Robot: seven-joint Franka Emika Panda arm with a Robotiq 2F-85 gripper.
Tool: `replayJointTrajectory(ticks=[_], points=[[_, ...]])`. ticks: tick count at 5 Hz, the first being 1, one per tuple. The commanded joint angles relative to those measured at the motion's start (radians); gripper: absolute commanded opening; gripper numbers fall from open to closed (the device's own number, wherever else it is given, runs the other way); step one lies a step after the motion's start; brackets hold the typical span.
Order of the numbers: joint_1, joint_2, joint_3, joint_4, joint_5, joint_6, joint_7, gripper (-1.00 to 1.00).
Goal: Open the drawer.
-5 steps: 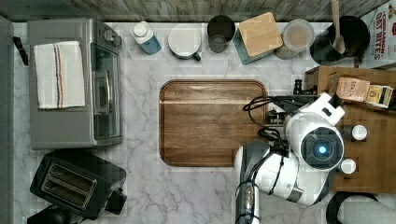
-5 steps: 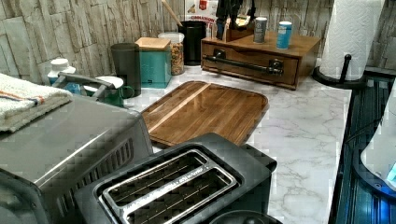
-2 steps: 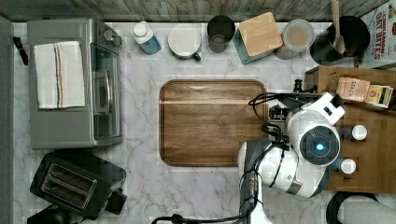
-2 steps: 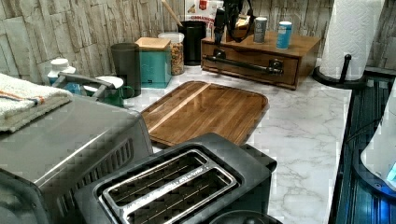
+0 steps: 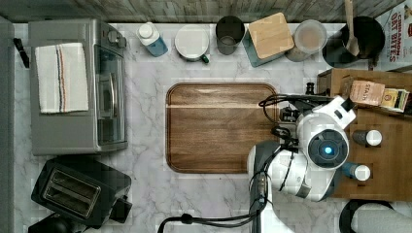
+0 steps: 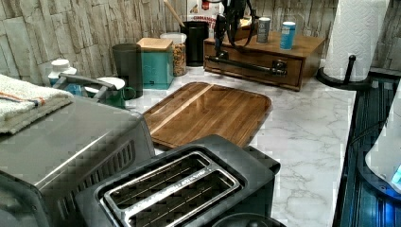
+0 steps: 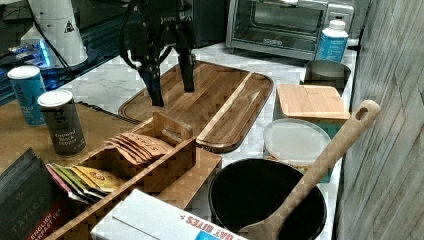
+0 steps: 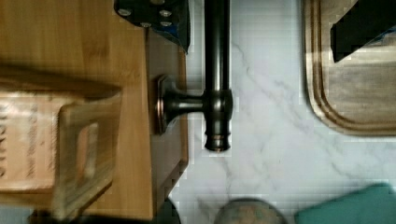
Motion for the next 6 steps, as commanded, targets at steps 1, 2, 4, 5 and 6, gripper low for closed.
replayJointTrajectory(ticks=[1,2,4,5,6], points=[[-0.011,0.079,-0.037,-0.013,-0.127,0.018,0.124,1.00],[-0.013,0.123,-0.039,-0.011,-0.081,0.067,0.077,1.00],[-0.023,0.150,0.025,0.026,0.009,-0.054,0.031,1.00],[-0.038,0.150,0.064,0.053,0.069,-0.140,-0.039,1.00],[-0.034,0.158,0.110,0.023,0.144,-0.124,-0.109,1.00]])
